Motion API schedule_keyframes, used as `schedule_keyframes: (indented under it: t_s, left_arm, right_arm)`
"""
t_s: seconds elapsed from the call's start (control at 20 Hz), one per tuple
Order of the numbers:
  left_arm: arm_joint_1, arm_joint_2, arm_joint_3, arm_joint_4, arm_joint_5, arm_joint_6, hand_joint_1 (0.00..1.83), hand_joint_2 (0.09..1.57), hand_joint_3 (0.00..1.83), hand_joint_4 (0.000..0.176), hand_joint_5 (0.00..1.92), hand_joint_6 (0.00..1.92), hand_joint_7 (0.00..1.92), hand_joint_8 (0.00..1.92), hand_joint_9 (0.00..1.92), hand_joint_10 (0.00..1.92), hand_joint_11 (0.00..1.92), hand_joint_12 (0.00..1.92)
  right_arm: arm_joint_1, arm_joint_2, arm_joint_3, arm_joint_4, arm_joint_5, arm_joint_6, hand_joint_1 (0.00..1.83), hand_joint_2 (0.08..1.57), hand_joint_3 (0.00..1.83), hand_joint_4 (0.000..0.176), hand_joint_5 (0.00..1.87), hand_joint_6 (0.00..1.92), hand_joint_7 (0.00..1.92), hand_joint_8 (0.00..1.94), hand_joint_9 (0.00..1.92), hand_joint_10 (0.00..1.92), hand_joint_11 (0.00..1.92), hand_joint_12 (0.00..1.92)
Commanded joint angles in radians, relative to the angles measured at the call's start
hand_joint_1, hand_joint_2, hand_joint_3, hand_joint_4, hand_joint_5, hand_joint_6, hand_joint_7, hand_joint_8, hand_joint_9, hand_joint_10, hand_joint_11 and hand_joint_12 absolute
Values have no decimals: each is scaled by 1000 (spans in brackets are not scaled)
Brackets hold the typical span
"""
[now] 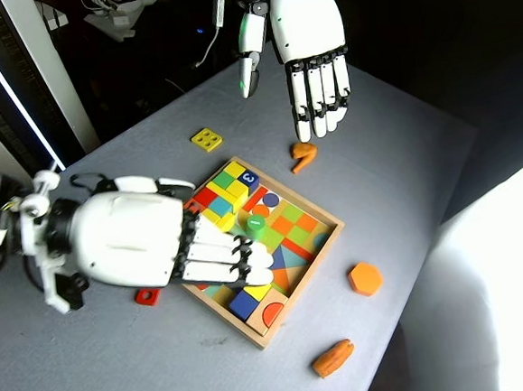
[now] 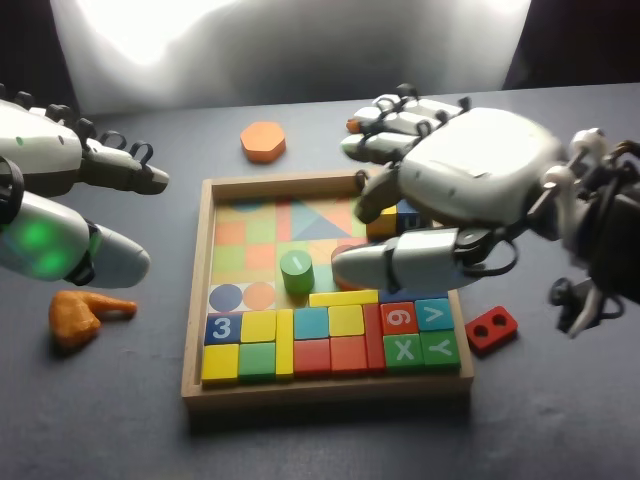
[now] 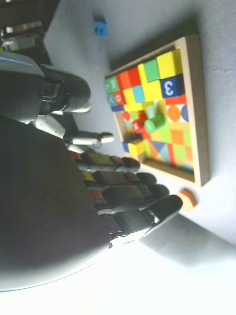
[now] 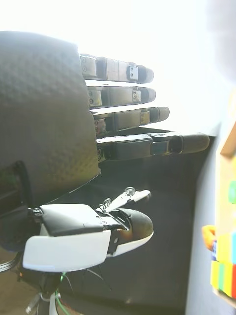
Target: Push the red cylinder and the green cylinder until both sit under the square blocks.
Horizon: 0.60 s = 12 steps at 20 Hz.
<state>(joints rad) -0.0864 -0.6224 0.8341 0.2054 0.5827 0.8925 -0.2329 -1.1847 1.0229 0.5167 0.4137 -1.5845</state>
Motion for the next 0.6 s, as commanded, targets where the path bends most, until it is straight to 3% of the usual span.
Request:
schedule_keyframes:
  t_s: [0.0,0.3,0.55]
  left_arm:
    - [-7,7,1,15,-78,0,82,1286,1,49,110,2,163,0,190,1,0,766]
    - [-5,7,5,16,-78,0,43,1283,0,53,127,7,184,5,203,7,0,767]
    - [-4,7,6,16,-78,0,38,1291,2,43,118,2,177,3,190,2,0,787]
  right_arm:
    - [12,3,7,-9,88,-9,0,1133,0,0,767,119,201,4,0,0,0,0]
    - [22,-65,69,60,19,-41,0,1130,0,0,750,108,284,37,0,0,0,0]
    - [24,-83,79,82,2,-66,0,1128,0,0,756,108,307,40,0,0,0,0]
